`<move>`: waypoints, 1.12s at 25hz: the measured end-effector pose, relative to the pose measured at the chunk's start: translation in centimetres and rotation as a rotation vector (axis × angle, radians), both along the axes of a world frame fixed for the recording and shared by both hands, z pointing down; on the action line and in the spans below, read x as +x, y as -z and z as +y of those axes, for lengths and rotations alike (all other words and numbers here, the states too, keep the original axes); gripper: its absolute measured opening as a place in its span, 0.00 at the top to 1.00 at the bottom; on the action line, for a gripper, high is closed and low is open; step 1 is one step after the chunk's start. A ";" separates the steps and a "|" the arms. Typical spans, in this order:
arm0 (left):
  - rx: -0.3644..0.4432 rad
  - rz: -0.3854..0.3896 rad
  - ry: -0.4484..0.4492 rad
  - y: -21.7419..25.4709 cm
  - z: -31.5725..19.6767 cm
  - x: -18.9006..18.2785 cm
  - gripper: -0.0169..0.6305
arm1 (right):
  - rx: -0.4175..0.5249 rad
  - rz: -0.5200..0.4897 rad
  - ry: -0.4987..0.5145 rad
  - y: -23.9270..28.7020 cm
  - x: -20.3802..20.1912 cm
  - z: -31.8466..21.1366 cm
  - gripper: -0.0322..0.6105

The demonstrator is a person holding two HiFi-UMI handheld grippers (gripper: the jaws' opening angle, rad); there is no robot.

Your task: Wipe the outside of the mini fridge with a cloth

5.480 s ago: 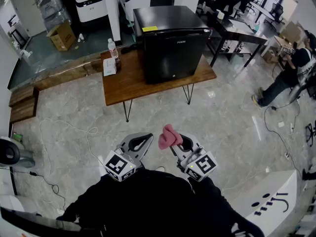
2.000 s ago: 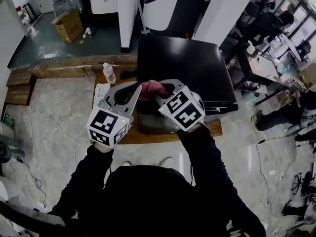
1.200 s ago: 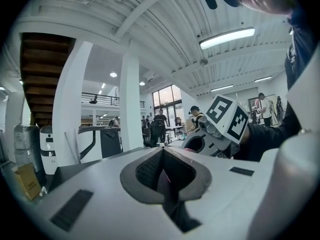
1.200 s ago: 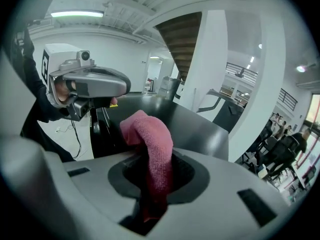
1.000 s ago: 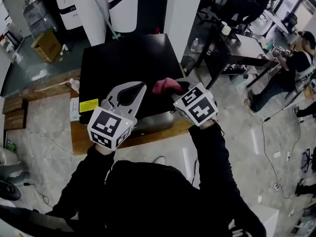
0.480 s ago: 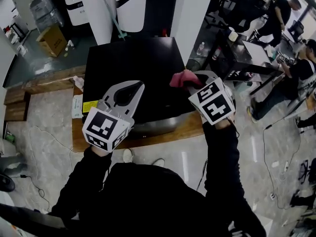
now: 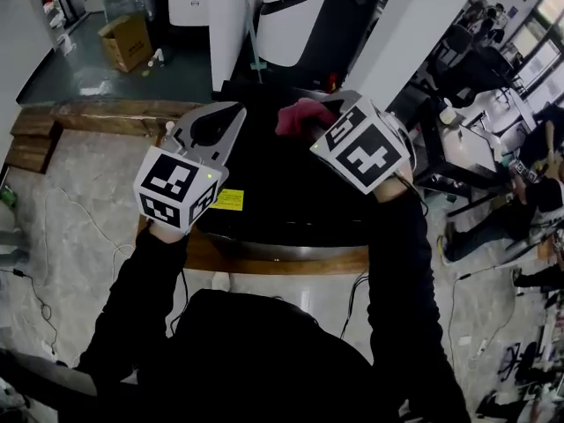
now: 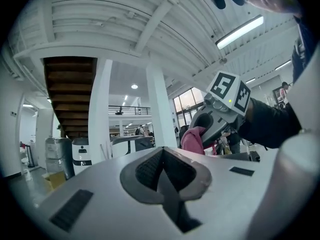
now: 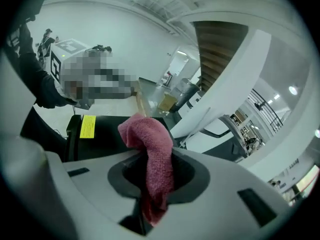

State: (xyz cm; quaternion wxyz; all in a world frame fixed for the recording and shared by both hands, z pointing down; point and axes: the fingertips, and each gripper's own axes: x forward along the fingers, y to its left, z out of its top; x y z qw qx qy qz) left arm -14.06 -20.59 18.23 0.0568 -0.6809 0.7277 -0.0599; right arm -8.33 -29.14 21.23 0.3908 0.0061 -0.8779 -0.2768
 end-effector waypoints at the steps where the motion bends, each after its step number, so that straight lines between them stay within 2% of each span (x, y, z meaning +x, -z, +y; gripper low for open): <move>1: -0.001 0.003 0.014 -0.2 0.3 -1.8 0.96 | 0.005 0.021 0.022 0.0 -1.9 0.8 0.83; 5: -0.007 0.018 0.055 -1.4 0.7 -7.7 0.96 | 0.010 0.090 0.101 -0.6 -9.3 2.8 0.83; 8: -0.040 0.039 0.078 -3.5 0.1 -11.5 0.96 | 0.000 0.165 0.131 -2.9 -14.0 3.3 0.83; 11: -0.088 0.069 0.094 -6.2 -0.5 -14.5 0.96 | -0.021 0.233 0.152 -6.2 -17.4 3.5 0.83; 15: -0.116 0.102 0.078 -8.5 -0.9 -16.9 0.96 | -0.031 0.268 0.154 -10.0 -20.9 3.2 0.83; 18: -0.132 0.121 0.066 -10.0 -1.0 -17.8 0.96 | -0.038 0.287 0.139 -12.1 -21.9 3.1 0.83; 22: -0.131 0.130 0.036 -9.9 -1.8 -17.5 0.96 | -0.015 0.279 0.138 -12.2 -22.1 2.7 0.83; 28: -0.123 0.113 -0.021 -8.3 -4.1 -14.1 0.96 | -0.013 0.279 0.075 -12.4 -18.5 -0.5 0.84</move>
